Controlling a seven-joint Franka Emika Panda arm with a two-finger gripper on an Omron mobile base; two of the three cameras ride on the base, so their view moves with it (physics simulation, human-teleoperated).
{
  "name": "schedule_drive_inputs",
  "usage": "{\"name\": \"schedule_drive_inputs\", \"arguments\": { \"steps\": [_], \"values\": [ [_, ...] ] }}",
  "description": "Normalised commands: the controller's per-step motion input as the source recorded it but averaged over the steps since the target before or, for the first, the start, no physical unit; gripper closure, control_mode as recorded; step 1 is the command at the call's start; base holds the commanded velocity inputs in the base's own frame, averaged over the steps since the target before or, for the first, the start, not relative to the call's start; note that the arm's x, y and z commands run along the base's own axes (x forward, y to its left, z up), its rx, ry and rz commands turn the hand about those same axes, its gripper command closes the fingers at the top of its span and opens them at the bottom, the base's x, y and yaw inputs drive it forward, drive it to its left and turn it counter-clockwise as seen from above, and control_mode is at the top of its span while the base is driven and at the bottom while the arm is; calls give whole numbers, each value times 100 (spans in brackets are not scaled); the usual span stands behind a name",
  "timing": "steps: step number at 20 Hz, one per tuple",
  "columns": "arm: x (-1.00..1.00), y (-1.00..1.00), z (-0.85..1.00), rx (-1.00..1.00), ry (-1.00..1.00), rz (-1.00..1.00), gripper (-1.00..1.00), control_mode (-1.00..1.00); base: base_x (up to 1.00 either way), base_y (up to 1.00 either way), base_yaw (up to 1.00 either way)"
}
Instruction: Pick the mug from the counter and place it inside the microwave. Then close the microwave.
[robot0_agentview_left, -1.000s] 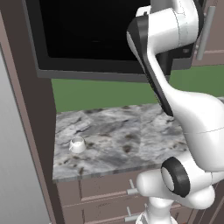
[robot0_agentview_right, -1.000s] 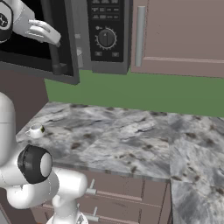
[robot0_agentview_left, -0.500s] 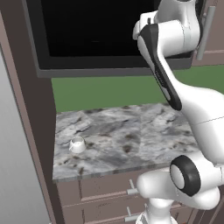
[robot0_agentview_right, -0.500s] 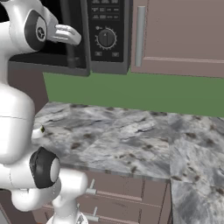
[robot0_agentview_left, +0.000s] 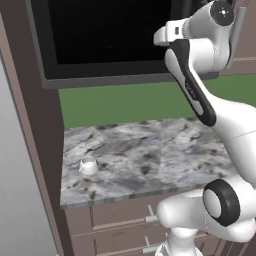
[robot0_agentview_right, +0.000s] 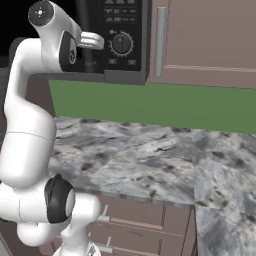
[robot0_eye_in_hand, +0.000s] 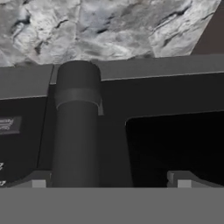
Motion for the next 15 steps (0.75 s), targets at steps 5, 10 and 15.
{"name": "schedule_drive_inputs", "arguments": {
  "steps": [5, 10, 15],
  "values": [
    [40, 0, 0, 0, -8, 14, -100, -100, 0, 0, 0],
    [48, 0, 5, -1, -1, 10, -100, -100, 0, 0, 0],
    [45, 0, 5, -2, 0, 6, -100, -100, 0, 0, 0]
  ]
}}
